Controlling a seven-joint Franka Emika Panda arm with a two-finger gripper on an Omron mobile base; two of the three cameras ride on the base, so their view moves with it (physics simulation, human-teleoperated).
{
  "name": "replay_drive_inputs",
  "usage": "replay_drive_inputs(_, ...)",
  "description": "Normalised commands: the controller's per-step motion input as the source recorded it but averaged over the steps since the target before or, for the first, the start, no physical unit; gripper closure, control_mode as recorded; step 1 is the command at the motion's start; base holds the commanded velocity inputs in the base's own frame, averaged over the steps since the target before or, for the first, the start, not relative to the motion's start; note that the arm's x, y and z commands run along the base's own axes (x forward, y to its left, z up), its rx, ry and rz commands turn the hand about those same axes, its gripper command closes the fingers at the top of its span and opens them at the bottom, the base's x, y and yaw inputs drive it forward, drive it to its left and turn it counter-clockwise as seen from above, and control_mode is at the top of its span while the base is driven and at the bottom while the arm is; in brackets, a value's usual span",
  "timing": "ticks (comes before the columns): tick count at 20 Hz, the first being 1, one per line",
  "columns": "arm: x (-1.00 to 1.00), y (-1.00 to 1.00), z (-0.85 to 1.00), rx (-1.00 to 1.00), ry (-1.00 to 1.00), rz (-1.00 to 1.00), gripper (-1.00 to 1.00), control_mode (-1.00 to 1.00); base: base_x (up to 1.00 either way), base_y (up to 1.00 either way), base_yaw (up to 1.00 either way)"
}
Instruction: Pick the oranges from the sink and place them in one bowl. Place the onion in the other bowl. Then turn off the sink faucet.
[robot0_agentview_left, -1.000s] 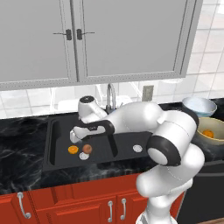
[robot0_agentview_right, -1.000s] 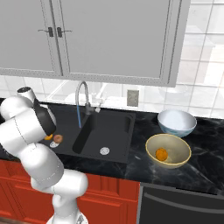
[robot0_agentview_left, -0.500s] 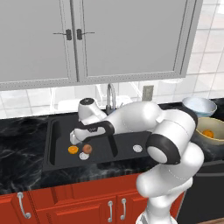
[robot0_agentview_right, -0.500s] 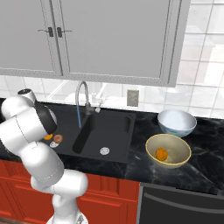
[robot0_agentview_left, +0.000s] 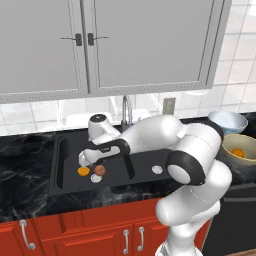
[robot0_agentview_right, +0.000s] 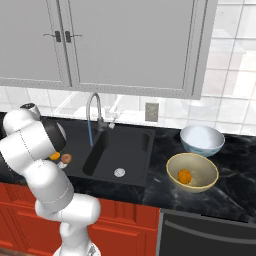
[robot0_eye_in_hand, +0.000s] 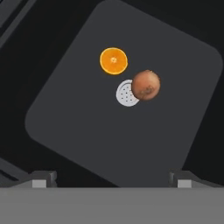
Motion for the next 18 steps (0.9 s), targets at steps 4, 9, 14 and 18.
replay_drive_inputs(4,0.0,0.08,-0.08,0.0,0.0,0.0,-1.0,-1.0,0.0,0.0,0.0)
replay_drive_inputs(9,0.02,0.07,-0.08,0.0,0.0,0.0,-1.0,-1.0,0.0,0.0,0.0)
replay_drive_inputs(14,0.0,0.04,-0.09,0.0,0.0,0.0,-1.0,-1.0,0.0,0.0,0.0)
replay_drive_inputs(18,0.0,0.07,-0.07,0.0,0.0,0.0,-1.0,-1.0,0.0,0.0,0.0)
